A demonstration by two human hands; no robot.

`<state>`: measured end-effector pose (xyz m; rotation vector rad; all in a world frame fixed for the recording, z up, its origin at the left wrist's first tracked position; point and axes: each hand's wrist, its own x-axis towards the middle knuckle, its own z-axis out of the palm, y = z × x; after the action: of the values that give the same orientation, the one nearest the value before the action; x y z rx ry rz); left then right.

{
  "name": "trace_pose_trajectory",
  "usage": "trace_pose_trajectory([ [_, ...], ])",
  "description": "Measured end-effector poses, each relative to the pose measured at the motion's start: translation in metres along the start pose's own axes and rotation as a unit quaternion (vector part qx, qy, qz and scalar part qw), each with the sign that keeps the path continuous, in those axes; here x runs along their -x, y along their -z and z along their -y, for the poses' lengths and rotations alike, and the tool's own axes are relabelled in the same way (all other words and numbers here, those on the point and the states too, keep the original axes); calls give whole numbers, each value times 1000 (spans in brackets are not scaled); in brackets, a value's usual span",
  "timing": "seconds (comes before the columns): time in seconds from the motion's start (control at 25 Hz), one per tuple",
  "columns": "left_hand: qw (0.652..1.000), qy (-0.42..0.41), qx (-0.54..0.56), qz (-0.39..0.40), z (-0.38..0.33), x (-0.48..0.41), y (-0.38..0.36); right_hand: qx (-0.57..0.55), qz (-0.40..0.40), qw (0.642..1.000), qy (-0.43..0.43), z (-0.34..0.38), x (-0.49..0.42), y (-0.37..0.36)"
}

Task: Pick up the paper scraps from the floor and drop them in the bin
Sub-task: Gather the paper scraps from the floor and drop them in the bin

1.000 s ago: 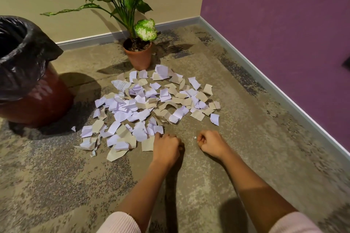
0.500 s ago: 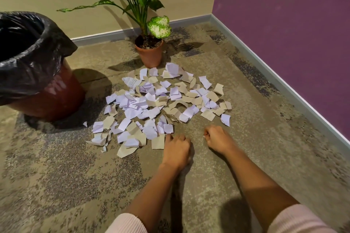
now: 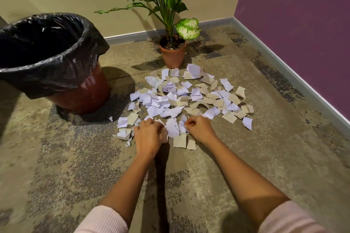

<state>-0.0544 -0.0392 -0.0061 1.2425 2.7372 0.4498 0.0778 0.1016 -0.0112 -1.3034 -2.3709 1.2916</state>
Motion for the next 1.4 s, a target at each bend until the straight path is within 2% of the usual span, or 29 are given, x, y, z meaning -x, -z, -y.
trace_pose_trajectory([
  [0.2, 998, 6, 53, 34, 19, -5, 5, 124, 19, 991, 46, 16, -9, -6],
  [0.32, 990, -13, 20, 140, 31, -7, 5, 204, 22, 977, 65, 12, -9, -2],
  [0.44, 975, -34, -42, 217, 39, -11, 0, 290, 94, 952, 43, 10, -10, -3],
  [0.56, 969, -58, -86, 225, 42, -20, -8, 345, 168, 923, 25, 13, -14, -12],
  [0.64, 967, -57, -76, 236, 41, -27, -10, 368, 199, 908, 20, 18, -20, -19],
  [0.72, 964, -60, -63, 252, 39, -32, -12, 367, 215, 905, 20, 25, -25, -25],
  [0.88, 960, -69, -24, 269, 41, -42, -13, 320, 213, 922, 33, 33, -35, -42],
  [1.08, 967, -56, 10, 248, 43, -41, -3, 362, 192, 910, 68, 41, -38, -55],
  [1.24, 974, -63, 17, 219, 39, -37, 1, 311, 141, 939, 41, 40, -26, -57],
  [1.4, 978, -4, 98, 185, 42, -25, 8, 199, 89, 976, 2, 46, -11, -49],
])
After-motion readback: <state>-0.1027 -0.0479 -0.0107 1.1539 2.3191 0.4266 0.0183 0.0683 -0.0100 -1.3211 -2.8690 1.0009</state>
